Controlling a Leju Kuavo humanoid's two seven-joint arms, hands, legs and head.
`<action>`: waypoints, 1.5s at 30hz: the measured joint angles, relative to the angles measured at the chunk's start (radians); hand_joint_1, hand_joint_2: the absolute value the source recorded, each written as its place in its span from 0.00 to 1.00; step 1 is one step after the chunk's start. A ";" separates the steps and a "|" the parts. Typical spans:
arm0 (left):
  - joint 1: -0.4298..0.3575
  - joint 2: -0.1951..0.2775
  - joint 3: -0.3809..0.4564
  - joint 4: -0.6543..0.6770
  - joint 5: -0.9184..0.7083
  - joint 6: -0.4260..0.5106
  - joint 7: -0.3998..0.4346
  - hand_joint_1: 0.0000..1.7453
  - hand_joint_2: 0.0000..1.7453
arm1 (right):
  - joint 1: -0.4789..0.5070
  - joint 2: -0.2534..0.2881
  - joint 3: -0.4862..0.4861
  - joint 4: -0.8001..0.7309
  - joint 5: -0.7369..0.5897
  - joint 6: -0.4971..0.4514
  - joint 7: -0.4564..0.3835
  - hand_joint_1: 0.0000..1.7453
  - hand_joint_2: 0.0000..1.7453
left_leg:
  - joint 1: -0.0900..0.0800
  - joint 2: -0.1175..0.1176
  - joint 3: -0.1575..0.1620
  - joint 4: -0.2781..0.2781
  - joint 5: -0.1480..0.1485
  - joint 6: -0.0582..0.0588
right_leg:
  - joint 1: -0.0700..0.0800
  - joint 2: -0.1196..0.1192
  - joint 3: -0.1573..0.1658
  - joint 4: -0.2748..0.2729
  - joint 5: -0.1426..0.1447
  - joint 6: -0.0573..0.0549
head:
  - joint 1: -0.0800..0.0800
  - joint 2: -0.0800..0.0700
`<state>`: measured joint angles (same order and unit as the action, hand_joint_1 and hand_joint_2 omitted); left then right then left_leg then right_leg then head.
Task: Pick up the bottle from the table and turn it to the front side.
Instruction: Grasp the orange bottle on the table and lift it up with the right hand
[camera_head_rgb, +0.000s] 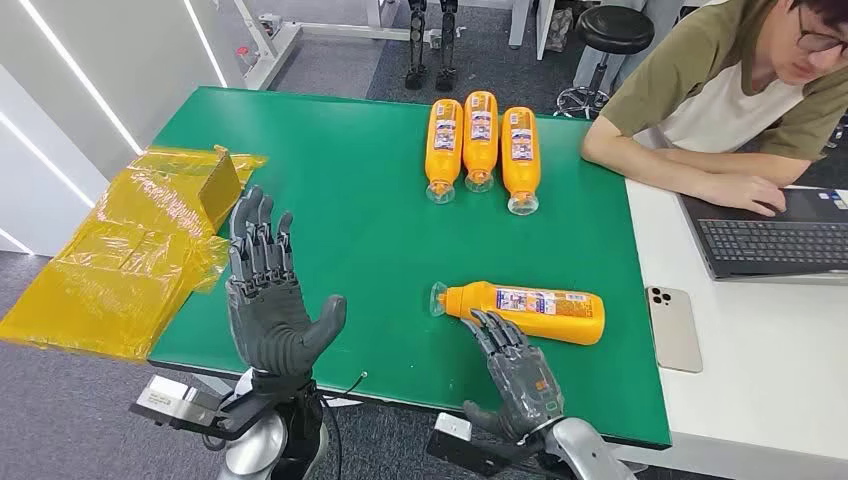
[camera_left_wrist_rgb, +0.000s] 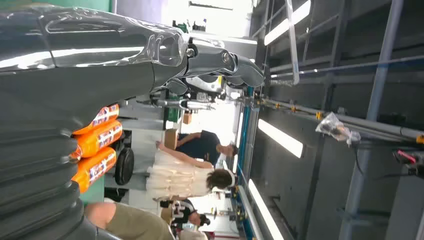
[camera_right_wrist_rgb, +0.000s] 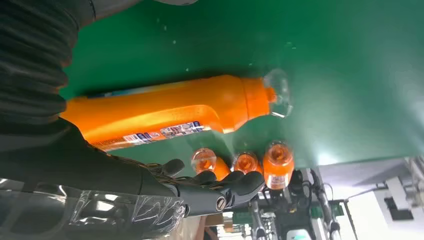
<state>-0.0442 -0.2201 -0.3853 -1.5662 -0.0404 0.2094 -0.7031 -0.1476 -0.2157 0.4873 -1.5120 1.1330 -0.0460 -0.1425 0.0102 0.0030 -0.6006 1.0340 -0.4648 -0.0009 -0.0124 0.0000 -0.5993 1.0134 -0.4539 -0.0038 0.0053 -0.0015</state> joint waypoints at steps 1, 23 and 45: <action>-0.001 0.000 0.000 0.001 0.000 -0.001 0.000 0.00 1.00 | -0.014 -0.003 0.002 0.013 -0.001 0.005 -0.001 0.00 1.00 | 0.000 0.000 0.000 0.000 0.000 0.000 | 0.000 0.000 0.000 0.000 0.000 0.000 | 0.000 0.000; -0.030 -0.005 0.012 0.044 0.039 -0.018 0.000 0.00 1.00 | -0.446 -0.106 0.124 0.395 -0.102 0.251 0.040 0.00 1.00 | 0.000 -0.001 -0.001 0.000 0.002 0.001 | 0.000 -0.001 0.000 0.001 0.000 0.000 | 0.000 0.000; -0.028 -0.009 0.060 0.044 0.048 0.003 0.000 0.00 1.00 | -0.656 -0.170 0.333 0.753 -0.225 0.260 0.028 1.00 1.00 | 0.000 -0.001 0.001 0.000 0.002 0.002 | 0.000 -0.001 0.002 0.000 0.001 0.000 | 0.000 0.000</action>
<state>-0.0720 -0.2289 -0.3258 -1.5221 0.0076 0.2129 -0.7031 -0.8031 -0.3854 0.8202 -0.7593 0.9075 0.2142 -0.1147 0.0106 0.0019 -0.5999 1.0344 -0.4633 0.0006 -0.0120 -0.0013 -0.5976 1.0138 -0.4534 -0.0033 0.0051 -0.0015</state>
